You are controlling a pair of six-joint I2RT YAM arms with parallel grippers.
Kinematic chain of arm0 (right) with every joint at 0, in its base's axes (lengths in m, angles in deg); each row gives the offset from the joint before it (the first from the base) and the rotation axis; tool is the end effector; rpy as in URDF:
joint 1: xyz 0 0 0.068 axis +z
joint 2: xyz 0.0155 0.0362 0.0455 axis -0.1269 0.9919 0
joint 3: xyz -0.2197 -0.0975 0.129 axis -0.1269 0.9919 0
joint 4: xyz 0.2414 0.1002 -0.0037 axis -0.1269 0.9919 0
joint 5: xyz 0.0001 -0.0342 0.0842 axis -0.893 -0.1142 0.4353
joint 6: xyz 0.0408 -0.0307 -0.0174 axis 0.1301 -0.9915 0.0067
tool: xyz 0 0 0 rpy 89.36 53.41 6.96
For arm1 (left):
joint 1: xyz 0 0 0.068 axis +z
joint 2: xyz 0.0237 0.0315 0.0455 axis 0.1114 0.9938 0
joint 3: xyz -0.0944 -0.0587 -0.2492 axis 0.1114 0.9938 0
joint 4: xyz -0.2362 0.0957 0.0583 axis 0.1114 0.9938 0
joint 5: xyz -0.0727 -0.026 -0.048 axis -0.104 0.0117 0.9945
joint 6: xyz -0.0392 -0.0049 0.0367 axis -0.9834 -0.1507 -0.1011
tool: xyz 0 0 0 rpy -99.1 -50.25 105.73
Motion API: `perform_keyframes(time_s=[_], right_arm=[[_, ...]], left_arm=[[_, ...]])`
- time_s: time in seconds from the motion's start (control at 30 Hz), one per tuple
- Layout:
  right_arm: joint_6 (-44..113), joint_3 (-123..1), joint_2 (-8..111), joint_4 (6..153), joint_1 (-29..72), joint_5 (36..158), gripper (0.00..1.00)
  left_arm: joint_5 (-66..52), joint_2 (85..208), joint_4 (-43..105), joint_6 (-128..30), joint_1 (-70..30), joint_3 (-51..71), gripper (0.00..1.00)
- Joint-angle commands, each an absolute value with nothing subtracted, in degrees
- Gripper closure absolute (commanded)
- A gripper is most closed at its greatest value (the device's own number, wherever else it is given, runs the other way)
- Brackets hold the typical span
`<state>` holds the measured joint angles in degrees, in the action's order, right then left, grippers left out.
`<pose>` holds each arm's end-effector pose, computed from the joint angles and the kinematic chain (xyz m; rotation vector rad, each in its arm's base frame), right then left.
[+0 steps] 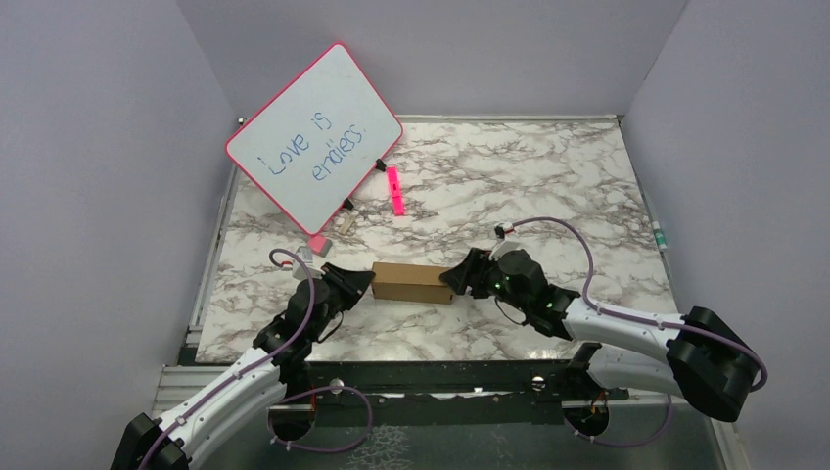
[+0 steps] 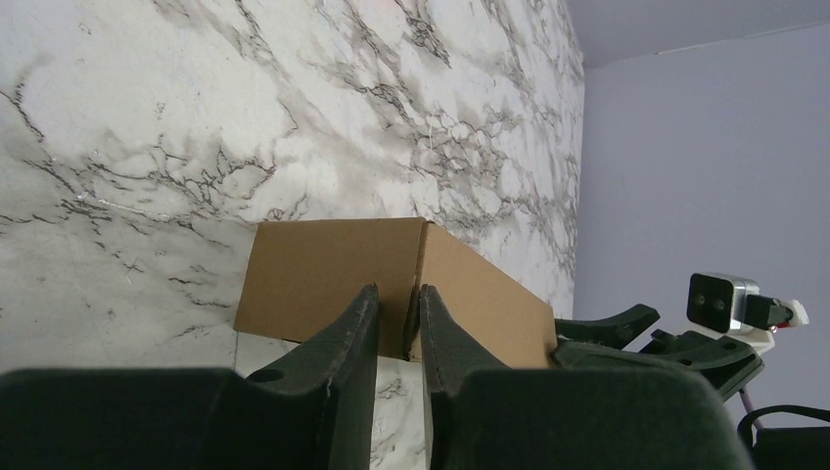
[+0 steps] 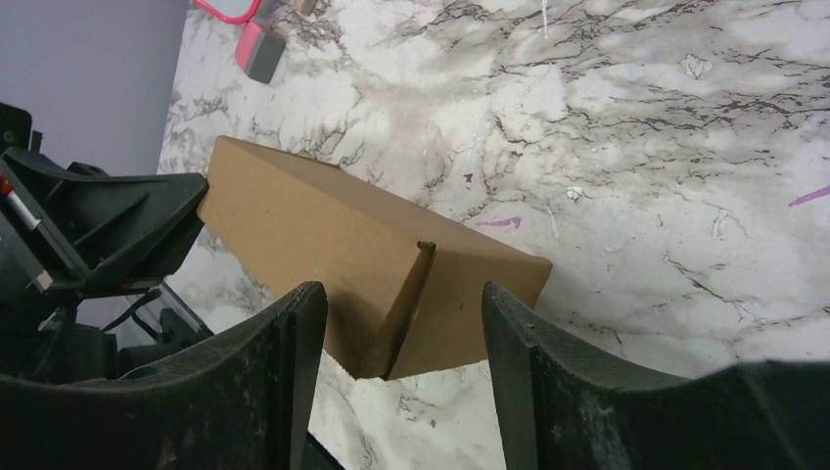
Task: Fold the paper box
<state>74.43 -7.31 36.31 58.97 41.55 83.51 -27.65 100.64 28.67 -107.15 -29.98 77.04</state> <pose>0.1540 0.1703 0.1842 0.0358 2.1179 0.9479 0.1179 -0.0772 0.1591 -0.7325 1.9211 -0.9999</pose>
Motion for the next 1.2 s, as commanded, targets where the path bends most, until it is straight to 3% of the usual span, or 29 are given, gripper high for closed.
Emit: perform_keyframes(time_s=[0.0,0.27,0.53,0.63,0.8,0.97,1.17], right_arm=[[71.8,-5.4,32.6,58.4,40.0,89.2,0.35],[73.2,2.8,34.4,49.0,37.9,92.8,0.39],[78.0,9.3,44.5,34.6,33.2,99.1,0.58],[80.1,10.2,47.6,31.6,31.6,102.4,0.60],[79.7,8.1,46.8,32.4,30.7,107.2,0.58],[78.7,5.1,41.8,37.8,30.2,108.4,0.44],[79.4,4.4,38.2,38.7,28.7,108.8,0.42]], left_arm=[[-26.6,102.9,37.3,-104.4,-29.6,78.9,0.84],[-26.2,103.9,36.5,-103.7,-29.6,78.6,0.85],[-26.2,104.4,36.6,-103.2,-29.6,78.6,0.85],[-26.3,104.5,36.8,-103.3,-29.6,78.9,0.85],[-27.1,104.2,37.6,-103.1,-29.6,78.8,0.88],[-27.2,104.3,37.7,-102.6,-29.6,78.4,0.89],[-27.4,104.3,38.5,-101.8,-29.6,77.7,0.89]])
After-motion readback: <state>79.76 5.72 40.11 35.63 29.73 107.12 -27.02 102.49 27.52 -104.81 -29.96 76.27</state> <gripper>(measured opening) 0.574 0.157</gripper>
